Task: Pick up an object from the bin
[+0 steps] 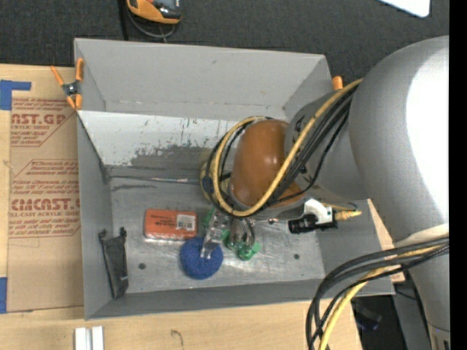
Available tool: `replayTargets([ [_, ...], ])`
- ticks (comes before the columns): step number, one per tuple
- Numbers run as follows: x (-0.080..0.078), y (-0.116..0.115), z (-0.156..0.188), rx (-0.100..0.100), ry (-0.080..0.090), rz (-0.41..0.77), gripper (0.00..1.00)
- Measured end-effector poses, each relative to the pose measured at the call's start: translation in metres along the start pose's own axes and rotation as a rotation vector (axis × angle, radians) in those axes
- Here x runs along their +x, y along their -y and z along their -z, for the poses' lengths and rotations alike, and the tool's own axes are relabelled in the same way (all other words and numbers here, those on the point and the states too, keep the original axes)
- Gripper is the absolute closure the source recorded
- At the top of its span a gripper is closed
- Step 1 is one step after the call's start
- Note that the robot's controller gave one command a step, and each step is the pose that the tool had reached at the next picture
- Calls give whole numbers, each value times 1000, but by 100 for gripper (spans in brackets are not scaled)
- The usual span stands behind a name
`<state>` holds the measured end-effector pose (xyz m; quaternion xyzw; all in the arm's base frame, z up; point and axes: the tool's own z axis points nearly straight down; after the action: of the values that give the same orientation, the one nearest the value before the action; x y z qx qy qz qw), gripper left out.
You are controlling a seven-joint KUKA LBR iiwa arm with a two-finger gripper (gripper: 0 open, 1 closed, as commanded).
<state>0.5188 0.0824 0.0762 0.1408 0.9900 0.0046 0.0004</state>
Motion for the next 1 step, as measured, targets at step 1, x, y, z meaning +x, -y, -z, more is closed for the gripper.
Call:
replayTargets([
  [1, -3, 4, -2, 2, 14, -5, 0],
])
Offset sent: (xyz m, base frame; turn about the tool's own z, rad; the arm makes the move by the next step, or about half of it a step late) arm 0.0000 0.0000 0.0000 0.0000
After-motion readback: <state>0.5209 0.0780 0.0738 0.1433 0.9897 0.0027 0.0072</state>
